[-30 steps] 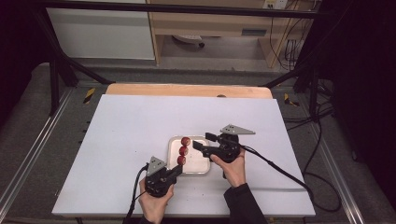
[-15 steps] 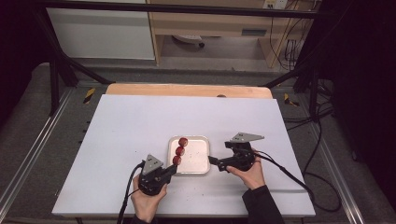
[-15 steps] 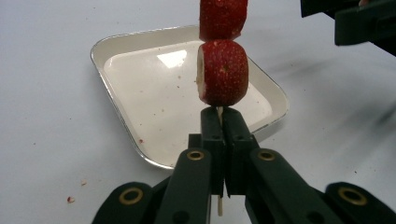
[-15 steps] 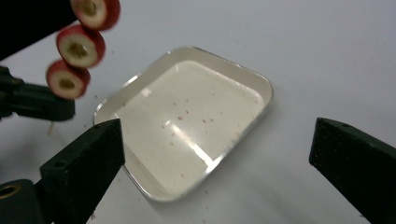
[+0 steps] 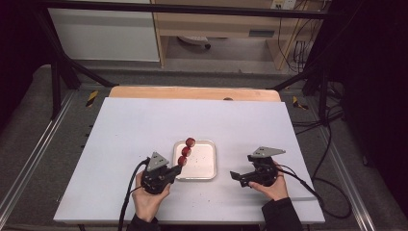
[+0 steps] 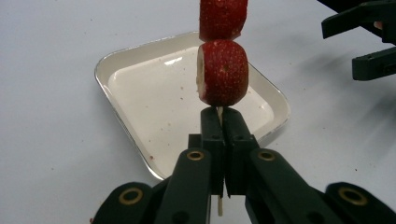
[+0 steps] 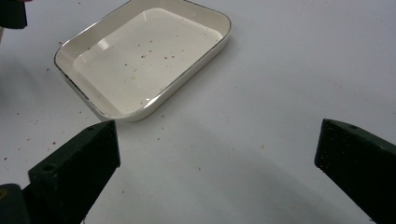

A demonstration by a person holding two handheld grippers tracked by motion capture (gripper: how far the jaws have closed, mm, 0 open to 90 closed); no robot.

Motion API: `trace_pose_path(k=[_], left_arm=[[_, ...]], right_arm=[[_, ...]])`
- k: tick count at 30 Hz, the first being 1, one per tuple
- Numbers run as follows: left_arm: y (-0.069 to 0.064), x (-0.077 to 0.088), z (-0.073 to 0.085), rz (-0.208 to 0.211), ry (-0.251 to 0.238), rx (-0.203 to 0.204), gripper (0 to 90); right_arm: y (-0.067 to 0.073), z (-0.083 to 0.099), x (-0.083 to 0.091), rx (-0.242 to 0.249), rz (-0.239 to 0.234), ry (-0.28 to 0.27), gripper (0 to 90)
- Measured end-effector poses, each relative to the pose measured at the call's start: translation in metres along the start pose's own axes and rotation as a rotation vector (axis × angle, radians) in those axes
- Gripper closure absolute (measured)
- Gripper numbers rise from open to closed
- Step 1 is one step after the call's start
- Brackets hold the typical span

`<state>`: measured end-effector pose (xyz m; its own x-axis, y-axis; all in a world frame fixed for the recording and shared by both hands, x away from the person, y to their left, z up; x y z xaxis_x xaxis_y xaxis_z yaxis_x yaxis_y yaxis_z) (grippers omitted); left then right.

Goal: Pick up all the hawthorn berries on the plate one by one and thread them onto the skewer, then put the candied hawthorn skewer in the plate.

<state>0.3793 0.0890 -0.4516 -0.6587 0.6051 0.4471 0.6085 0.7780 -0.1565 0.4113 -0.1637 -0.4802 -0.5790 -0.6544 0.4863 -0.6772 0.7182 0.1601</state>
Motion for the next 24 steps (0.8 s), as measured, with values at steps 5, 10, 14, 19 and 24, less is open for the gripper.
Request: trace_pose_path(k=[5, 10, 14, 19, 24], left_arm=[[0.0, -0.002, -0.007, -0.002, 0.019, -0.025, 88.6], [0.002, -0.007, -0.011, -0.003, 0.042, -0.043, 88.6], [0.005, -0.011, -0.014, -0.004, 0.062, -0.054, 88.6], [0.006, -0.019, -0.016, -0.007, 0.096, -0.069, 88.6], [0.01, -0.028, -0.016, -0.026, 0.141, -0.085, 88.6]], right_arm=[[-0.005, 0.008, 0.008, -0.012, 0.008, 0.0, 0.7], [-0.009, 0.015, 0.015, -0.006, 0.011, 0.008, 0.7], [-0.013, 0.021, 0.019, -0.01, 0.016, 0.012, 1.0], [-0.015, 0.026, 0.023, 0.002, 0.013, 0.009, 1.1], [-0.018, 0.031, 0.027, -0.007, 0.009, 0.007, 1.3]])
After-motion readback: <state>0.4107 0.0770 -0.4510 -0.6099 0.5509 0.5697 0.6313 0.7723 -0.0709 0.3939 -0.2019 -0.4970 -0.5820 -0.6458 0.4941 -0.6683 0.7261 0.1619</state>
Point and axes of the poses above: each handheld gripper's, and its own axes: x roughly backward along the jaws, z roughly out of its underside, y roughly to its left, the point moved 8 cm from there along -x, roughly forward along the jaws, and after that the axes turned 8 degrees about -y, right-handed, at the moved point
